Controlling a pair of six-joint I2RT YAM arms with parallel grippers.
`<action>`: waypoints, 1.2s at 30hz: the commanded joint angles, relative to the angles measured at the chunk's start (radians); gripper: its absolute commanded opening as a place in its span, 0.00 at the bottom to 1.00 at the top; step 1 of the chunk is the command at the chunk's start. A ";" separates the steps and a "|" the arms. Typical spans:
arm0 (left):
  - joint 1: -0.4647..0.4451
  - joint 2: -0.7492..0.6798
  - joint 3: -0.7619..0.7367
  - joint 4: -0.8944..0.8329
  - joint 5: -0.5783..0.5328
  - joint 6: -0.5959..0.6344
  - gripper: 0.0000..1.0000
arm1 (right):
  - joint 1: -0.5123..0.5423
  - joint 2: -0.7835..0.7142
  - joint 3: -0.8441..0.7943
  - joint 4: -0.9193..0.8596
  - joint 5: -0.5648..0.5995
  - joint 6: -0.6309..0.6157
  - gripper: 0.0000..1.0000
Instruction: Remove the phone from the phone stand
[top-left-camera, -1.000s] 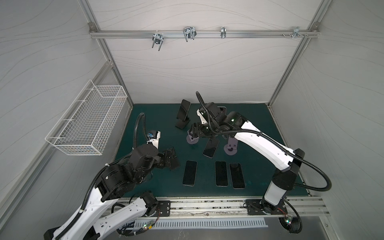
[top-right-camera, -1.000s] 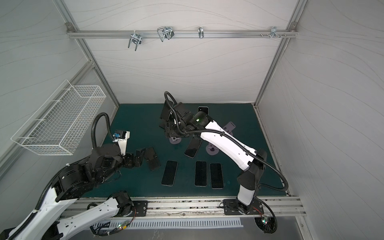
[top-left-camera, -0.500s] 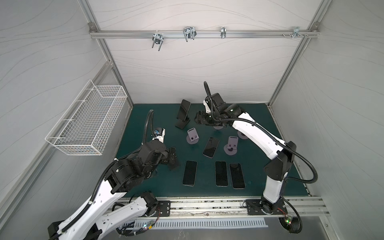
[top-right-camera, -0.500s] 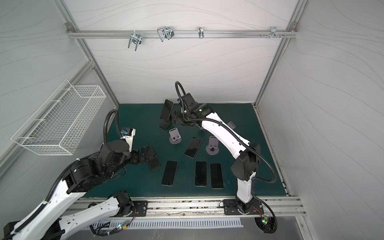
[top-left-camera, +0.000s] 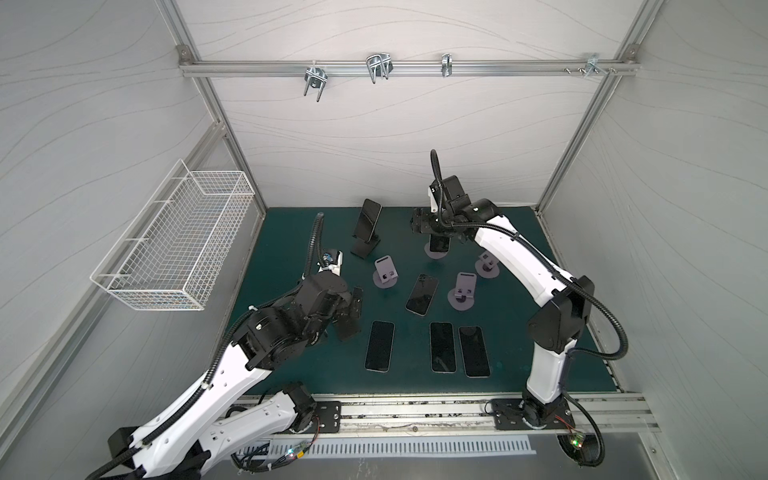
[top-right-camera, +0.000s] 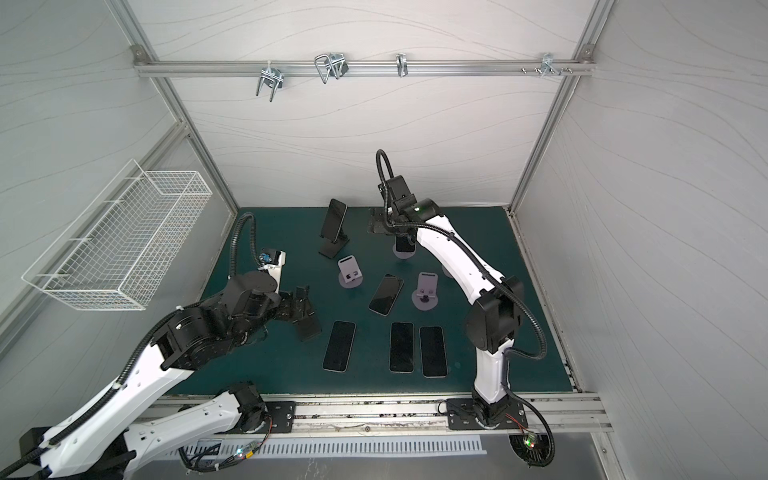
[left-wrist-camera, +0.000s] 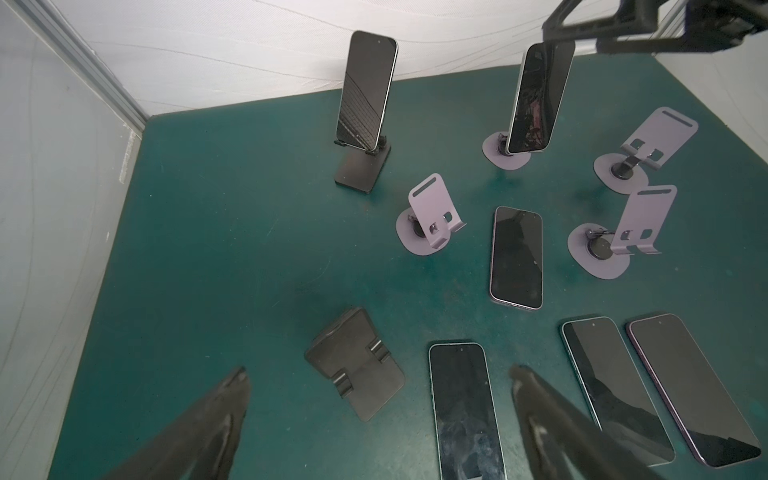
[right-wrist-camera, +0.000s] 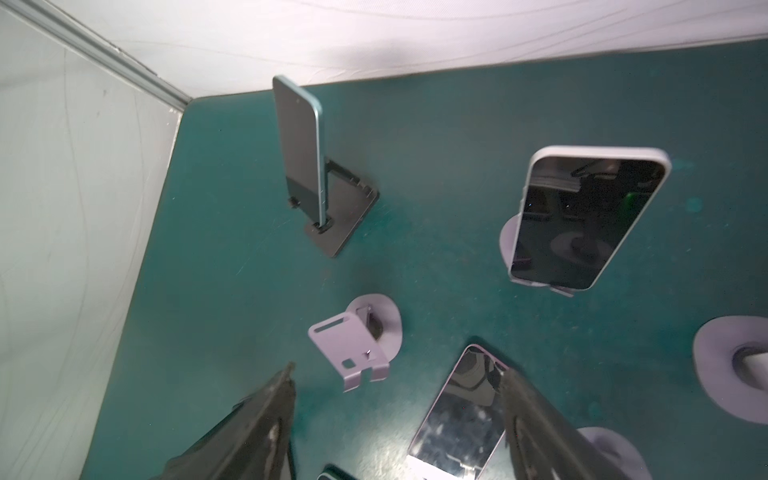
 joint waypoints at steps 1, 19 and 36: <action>0.008 0.013 -0.001 0.070 0.024 0.012 0.99 | -0.014 -0.007 -0.027 0.040 0.051 -0.047 0.81; 0.022 0.083 -0.051 0.272 0.122 0.217 0.99 | -0.069 0.074 -0.056 0.173 0.159 -0.082 0.89; 0.026 0.114 -0.027 0.295 0.184 0.202 0.99 | -0.090 0.097 -0.036 0.130 0.117 -0.050 0.94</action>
